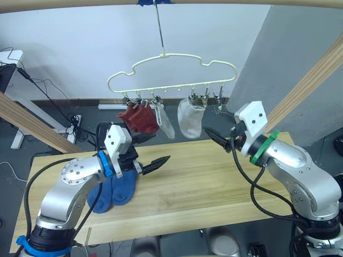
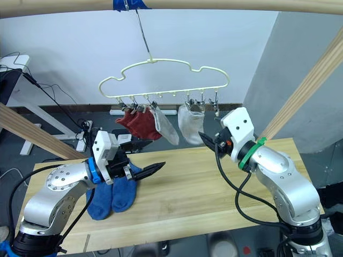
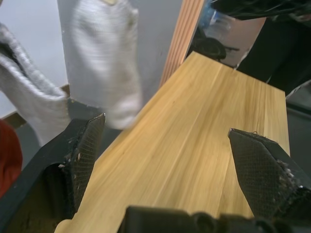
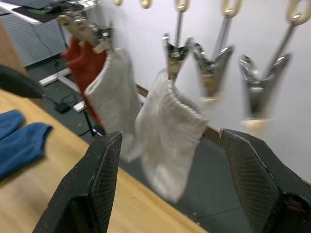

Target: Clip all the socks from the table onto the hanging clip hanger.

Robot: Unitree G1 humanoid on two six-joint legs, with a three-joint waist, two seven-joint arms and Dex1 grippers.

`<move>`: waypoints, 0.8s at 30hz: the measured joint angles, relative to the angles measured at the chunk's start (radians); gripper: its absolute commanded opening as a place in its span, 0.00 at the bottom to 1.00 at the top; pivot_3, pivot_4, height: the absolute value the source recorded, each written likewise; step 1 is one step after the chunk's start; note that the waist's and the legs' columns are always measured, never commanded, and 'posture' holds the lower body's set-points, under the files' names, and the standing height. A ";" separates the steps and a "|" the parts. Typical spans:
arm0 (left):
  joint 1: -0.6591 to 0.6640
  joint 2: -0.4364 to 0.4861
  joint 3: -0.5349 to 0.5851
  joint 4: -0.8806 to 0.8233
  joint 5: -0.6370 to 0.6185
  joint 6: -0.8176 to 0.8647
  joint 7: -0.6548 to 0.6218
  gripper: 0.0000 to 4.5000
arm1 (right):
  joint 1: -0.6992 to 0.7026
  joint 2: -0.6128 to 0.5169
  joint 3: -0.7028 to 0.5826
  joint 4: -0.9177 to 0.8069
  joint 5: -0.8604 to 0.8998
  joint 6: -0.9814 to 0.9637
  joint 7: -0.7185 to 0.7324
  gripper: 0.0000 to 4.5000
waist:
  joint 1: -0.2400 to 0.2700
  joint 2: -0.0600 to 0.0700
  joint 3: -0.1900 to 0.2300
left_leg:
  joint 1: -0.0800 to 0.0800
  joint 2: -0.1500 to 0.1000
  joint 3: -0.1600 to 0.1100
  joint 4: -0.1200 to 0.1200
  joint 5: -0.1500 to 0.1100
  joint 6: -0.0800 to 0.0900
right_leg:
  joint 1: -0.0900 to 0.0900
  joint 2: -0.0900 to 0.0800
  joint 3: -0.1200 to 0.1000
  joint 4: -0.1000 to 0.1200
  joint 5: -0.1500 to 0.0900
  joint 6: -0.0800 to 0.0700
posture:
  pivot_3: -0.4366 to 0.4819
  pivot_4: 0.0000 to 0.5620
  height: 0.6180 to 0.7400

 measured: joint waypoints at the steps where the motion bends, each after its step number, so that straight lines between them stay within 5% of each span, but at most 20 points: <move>1: -0.004 0.000 0.000 -0.011 0.000 -0.003 -0.003 1.00 | -0.004 0.006 0.003 0.002 -0.009 0.002 -0.010 0.74 | 0.003 0.000 0.003 | 0.000 0.000 0.000 0.000 0.000 0.000 | 0.000 0.000 0.000 0.000 0.000 0.000 | 0.26 0.63 1.00; 11: 0.029 0.025 0.007 -0.037 0.011 -0.008 0.000 1.00 | -0.001 0.012 0.022 0.021 -0.013 0.034 -0.030 0.74 | 0.013 0.007 0.031 | -0.010 0.001 -0.002 0.000 0.000 0.000 | -0.008 -0.001 -0.001 0.000 0.000 0.000 | 0.29 0.69 1.00; 24: -0.070 0.003 0.019 -0.048 -0.014 0.008 0.024 1.00 | -0.005 0.095 0.015 0.017 -0.013 0.004 -0.060 0.74 | 0.014 0.007 0.038 | -0.011 0.000 -0.002 0.001 0.000 0.000 | -0.009 -0.002 -0.002 0.000 0.000 0.000 | 0.27 0.61 1.00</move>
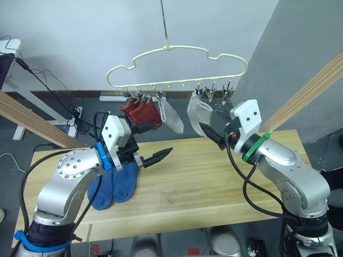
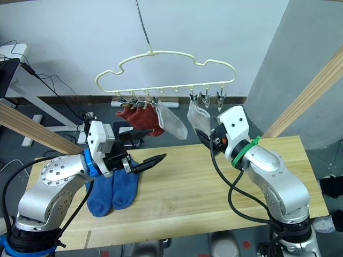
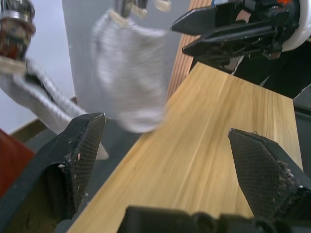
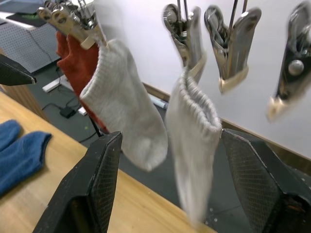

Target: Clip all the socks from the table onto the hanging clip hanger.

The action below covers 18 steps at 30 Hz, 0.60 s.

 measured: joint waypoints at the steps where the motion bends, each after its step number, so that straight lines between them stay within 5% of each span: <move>1: -0.007 -0.002 -0.001 0.001 0.000 0.000 0.000 1.00 | -0.001 0.006 0.001 0.000 0.000 -0.006 -0.004 0.74 | 0.000 0.000 0.000 | 0.000 0.000 0.000 0.000 0.000 0.000 | 0.000 0.000 0.000 0.000 0.000 0.000 | 0.27 0.61 1.00; 18: -0.052 -0.032 -0.042 0.063 0.050 -0.050 -0.023 1.00 | -0.064 0.098 0.129 0.100 -0.229 -0.163 -0.124 0.74 | -0.004 0.000 0.000 | -0.001 0.000 0.000 0.001 0.000 0.000 | -0.001 -0.001 -0.001 0.001 0.000 0.000 | 0.26 0.57 1.00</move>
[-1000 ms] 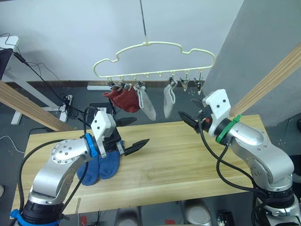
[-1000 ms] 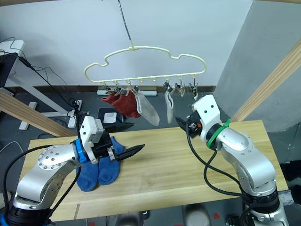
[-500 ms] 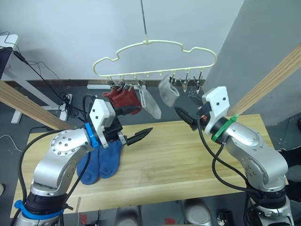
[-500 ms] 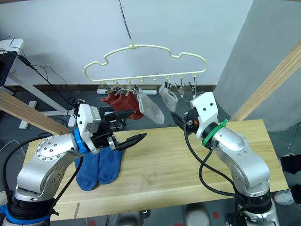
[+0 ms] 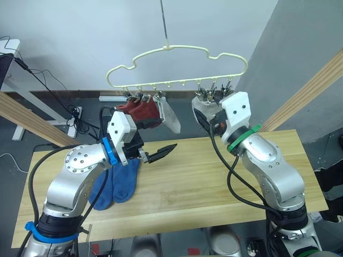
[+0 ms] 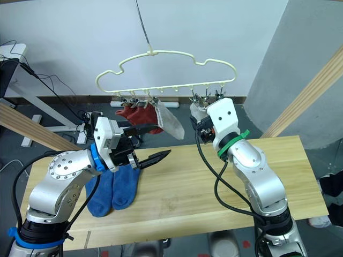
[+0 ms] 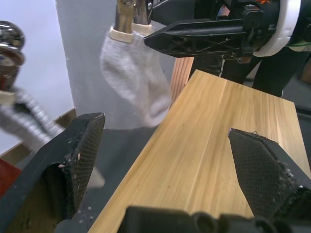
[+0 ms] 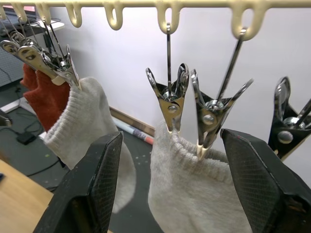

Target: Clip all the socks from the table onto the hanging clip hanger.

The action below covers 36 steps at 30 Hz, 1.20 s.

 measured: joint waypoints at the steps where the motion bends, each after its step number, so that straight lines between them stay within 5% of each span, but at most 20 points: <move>1: 0.000 0.000 0.000 0.004 0.001 -0.001 -0.001 1.00 | 0.000 0.001 0.000 0.007 -0.011 -0.006 -0.002 0.74 | 0.000 0.000 0.000 | 0.000 0.000 0.000 0.000 0.000 0.000 | 0.000 0.000 0.000 0.000 0.000 0.000 | 0.26 0.56 1.00; 11: -0.017 -0.007 -0.018 0.013 0.016 -0.019 -0.005 1.00 | 0.002 0.008 0.001 0.025 -0.056 -0.020 0.002 0.74 | 0.000 0.000 0.000 | 0.000 0.000 0.000 0.001 0.000 0.000 | 0.000 0.000 0.000 0.001 0.000 0.000 | 0.26 0.56 1.00; 24: 0.000 -0.004 -0.016 0.022 0.015 -0.021 -0.021 1.00 | 0.155 -0.071 -0.016 -0.158 -0.044 0.085 0.054 0.74 | -0.001 0.000 -0.001 | 0.000 0.000 -0.001 0.002 0.000 0.000 | 0.000 -0.001 -0.001 0.002 0.000 0.000 | 0.24 0.55 1.00; 29: -0.002 -0.005 -0.016 0.024 0.016 -0.021 -0.025 1.00 | 0.155 -0.058 -0.031 -0.164 -0.044 0.107 0.049 0.46 | -0.001 0.000 -0.001 | 0.000 0.000 -0.001 0.002 0.000 0.000 | 0.000 -0.001 -0.002 0.002 0.000 0.000 | 0.24 0.55 1.00; 36: -0.004 -0.005 -0.017 0.025 0.017 -0.022 -0.026 1.00 | 0.149 -0.037 -0.027 -0.163 -0.045 0.118 0.042 0.46 | -0.001 0.000 -0.001 | 0.000 0.000 -0.001 0.002 0.000 0.000 | 0.000 -0.001 -0.002 0.002 0.001 0.000 | 0.24 0.55 1.00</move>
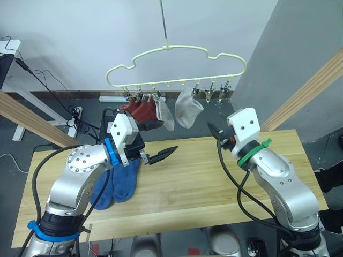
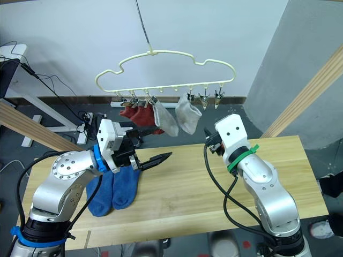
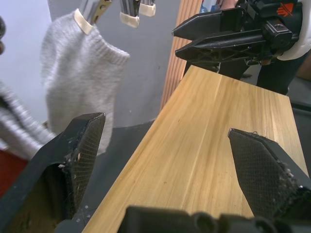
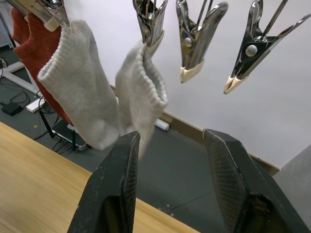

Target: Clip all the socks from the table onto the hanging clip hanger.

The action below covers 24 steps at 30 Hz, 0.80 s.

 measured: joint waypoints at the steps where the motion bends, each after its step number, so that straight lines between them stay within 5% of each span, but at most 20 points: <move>1: -0.002 0.000 0.000 0.000 0.001 0.000 0.000 1.00 | -0.005 0.007 0.004 0.001 -0.001 0.000 -0.002 0.46 | 0.000 0.000 0.000 | 0.000 0.000 0.000 0.000 0.000 0.000 | 0.000 0.000 0.000 0.000 0.000 0.000 | 0.24 0.55 1.00; 24: -0.016 -0.001 -0.003 0.020 0.014 -0.020 -0.002 1.00 | -0.200 0.124 0.019 0.212 -0.117 -0.090 -0.108 0.46 | -0.001 -0.001 -0.001 | 0.000 0.000 0.000 0.001 0.000 0.000 | 0.000 0.000 0.000 0.002 0.000 0.000 | 0.25 0.55 1.00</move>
